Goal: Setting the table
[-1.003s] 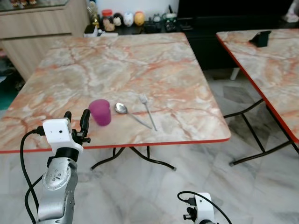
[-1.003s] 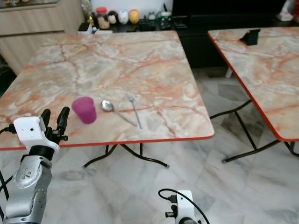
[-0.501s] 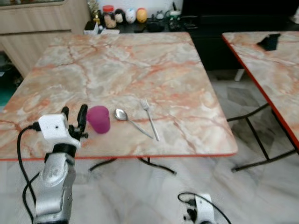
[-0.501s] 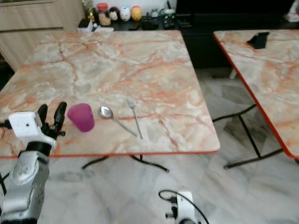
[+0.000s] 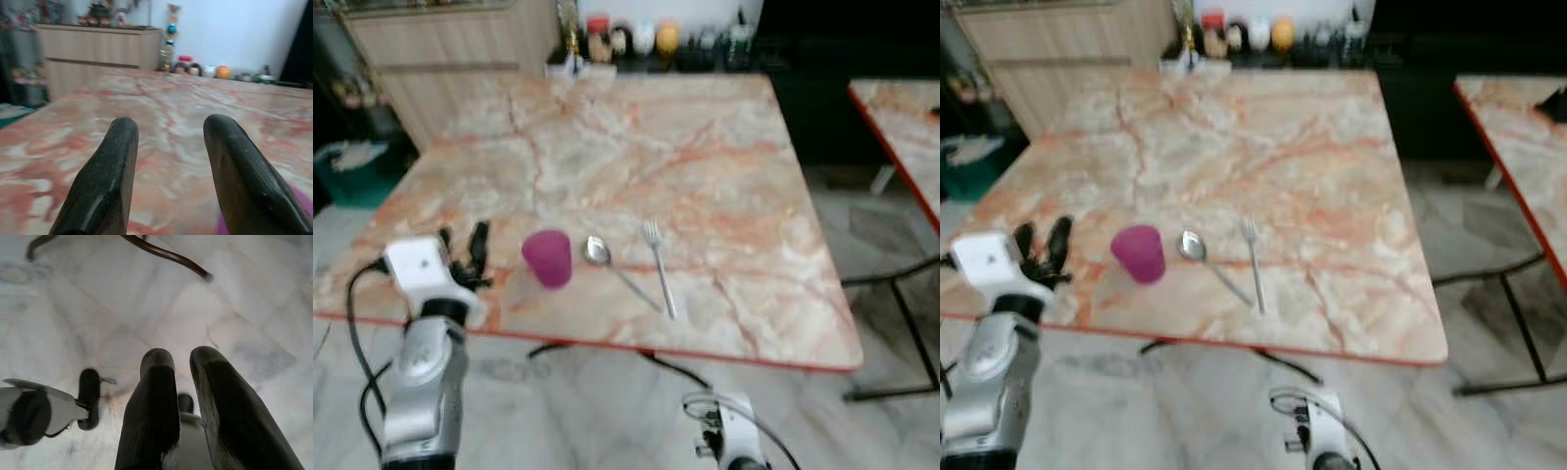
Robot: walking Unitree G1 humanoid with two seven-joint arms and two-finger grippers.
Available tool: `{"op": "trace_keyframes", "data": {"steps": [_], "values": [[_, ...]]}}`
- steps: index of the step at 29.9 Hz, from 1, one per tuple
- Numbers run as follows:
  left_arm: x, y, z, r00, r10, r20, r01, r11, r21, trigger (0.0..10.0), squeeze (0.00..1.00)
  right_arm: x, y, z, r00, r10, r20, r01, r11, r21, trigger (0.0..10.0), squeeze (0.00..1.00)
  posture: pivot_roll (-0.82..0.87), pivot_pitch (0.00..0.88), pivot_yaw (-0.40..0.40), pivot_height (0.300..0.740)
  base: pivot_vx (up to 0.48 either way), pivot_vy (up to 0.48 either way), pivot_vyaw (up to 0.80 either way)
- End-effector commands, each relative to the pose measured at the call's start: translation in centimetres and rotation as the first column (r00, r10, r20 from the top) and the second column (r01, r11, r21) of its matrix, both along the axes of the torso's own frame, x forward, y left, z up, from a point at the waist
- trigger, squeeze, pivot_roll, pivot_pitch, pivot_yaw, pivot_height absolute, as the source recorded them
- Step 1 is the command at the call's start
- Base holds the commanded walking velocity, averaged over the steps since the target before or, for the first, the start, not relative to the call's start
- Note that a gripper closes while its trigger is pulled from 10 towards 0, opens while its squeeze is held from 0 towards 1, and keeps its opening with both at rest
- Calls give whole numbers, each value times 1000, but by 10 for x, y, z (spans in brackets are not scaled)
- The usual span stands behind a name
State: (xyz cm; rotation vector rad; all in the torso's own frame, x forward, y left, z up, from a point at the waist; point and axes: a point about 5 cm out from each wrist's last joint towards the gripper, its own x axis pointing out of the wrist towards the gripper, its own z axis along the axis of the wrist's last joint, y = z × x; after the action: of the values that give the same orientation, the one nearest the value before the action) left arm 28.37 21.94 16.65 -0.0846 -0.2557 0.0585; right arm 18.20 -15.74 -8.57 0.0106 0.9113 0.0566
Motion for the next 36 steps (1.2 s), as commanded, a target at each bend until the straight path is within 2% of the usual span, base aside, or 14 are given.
{"op": "trace_keyframes", "data": {"steps": [1,7,13,16,17,18,19,21,25,28,30,32,34,36], "values": [[1,1,3,999,-45,-15,45,999,2,10000,0,-1,2,-1,1000,-1,-7,1,1000,5,10000,0,60,77,30,740,0,0,0],[6,2,-1,976,-182,-122,181,983,-18,10000,0,-1,2,-1,1000,-1,-9,1,1000,3,10000,0,62,79,31,740,0,0,0],[14,4,2,962,-205,-183,206,978,-15,10000,0,-1,2,-1,1000,0,-12,0,1000,4,10000,0,63,85,34,740,0,0,0],[21,2,9,963,-204,-176,204,979,-20,10000,0,-2,3,-1,1000,0,-14,0,1000,4,10000,0,64,83,34,740,0,0,0],[25,2,11,965,-176,-193,177,984,-11,10000,827,-2,3,-1,1000,3,-15,-3,1000,4,10000,0,64,83,34,740,0,0,0],[28,2,12,967,-159,-199,161,987,-5,10000,1000,-2,3,-1,1000,4,-15,-4,1000,4,10000,0,64,83,34,740,0,0,0],[28,2,12,967,-159,-199,161,987,-5,10000,1000,-2,3,-1,1000,4,-15,-4,1000,4,10000,0,64,83,34,740,0,0,0],[35,4,14,967,-135,-218,121,990,-77,10000,1000,-2,3,-1,1000,3,-15,-3,1000,3,10000,0,66,81,32,740,0,0,0],[43,4,20,965,-127,-231,95,985,-145,10000,1000,-2,3,-1,1000,5,-18,-5,1000,4,10000,0,62,80,36,740,0,0,0],[46,4,21,960,-109,-257,80,989,-122,10000,1000,-2,4,-2,1000,9,-21,-9,1000,4,10000,0,63,83,37,740,0,0,0],[47,9,17,948,-49,-315,23,996,-86,10000,1000,-2,4,-2,1000,9,-25,-9,1000,5,10000,0,65,83,38,740,0,0,0],[46,17,12,934,-2,-357,-38,994,-105,10000,973,-2,5,-2,1000,10,-27,-10,1000,7,10000,0,64,86,39,740,0,0,0],[45,19,8,924,2,-383,-42,994,-96,10000,0,-2,5,-2,1000,11,-29,-11,1000,8,10000,0,67,86,39,740,0,0,0],[44,19,6,918,-6,-397,-31,996,-87,10000,0,-2,6,-2,999,13,-30,-13,1000,9,10000,0,67,86,39,740,0,0,0]]}}
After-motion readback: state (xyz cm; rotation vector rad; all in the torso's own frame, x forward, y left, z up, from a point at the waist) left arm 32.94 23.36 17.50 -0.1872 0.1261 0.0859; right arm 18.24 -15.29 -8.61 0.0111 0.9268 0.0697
